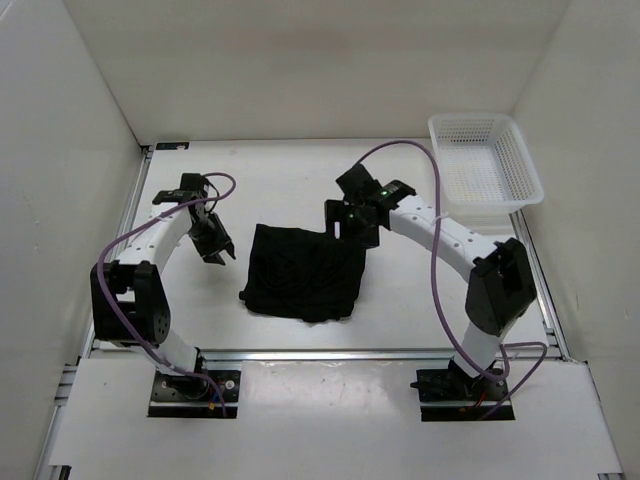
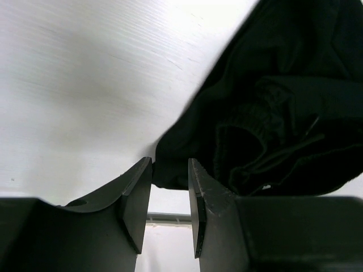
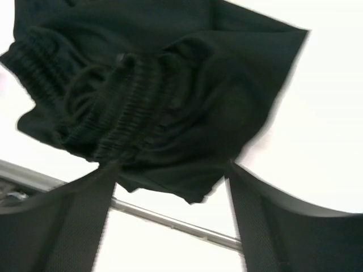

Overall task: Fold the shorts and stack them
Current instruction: Fold the shorts

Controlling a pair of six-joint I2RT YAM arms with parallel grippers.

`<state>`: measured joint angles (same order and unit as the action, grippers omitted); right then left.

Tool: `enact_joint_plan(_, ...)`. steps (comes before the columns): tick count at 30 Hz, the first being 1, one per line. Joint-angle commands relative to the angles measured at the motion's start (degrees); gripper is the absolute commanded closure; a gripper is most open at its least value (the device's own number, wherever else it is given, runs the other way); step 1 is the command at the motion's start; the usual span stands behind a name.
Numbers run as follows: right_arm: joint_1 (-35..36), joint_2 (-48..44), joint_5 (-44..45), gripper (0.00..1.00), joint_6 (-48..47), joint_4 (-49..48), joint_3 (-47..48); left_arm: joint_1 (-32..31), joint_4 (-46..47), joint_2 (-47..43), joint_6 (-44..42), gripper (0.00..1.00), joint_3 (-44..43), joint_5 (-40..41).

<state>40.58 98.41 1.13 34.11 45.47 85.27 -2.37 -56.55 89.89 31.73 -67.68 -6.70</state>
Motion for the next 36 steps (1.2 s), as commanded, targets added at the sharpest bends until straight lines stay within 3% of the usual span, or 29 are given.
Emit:
enact_joint_plan(1,3.6,3.7,-7.5,0.14,2.5,-4.2,0.9,-1.6,-0.2,-2.1,-1.5,0.57,-2.0,-1.4)
enact_joint_plan(7,4.7,12.1,-6.0,0.11,5.6,-4.2,6.7,-2.2,-0.2,-2.6,-2.1,0.57,-0.2,-1.4)
enact_joint_plan(14,7.1,21.1,3.1,0.2,9.0,1.4,14.5,-2.2,-0.2,-3.8,-2.6,0.57,0.9,-1.4)
enact_joint_plan(22,8.6,26.0,5.9,0.2,10.6,4.1,19.0,-2.2,-0.2,-3.8,-3.2,0.58,1.4,-1.4)
enact_joint_plan(26,10.9,30.3,11.5,0.2,10.6,8.9,24.4,-2.2,0.3,-3.3,-3.2,0.58,1.4,-1.4)
enact_joint_plan(32,11.4,28.1,16.1,0.54,11.2,9.2,21.9,-2.2,0.3,-3.3,-3.2,0.58,1.9,-0.9)
enact_joint_plan(33,11.5,26.8,16.6,0.66,11.2,9.2,21.9,-2.2,0.3,-3.3,-3.7,0.58,1.9,-0.9)
enact_joint_plan(36,12.0,25.4,17.3,0.87,11.2,9.2,20.8,-2.2,0.3,-3.3,-3.7,0.58,1.9,-0.9)
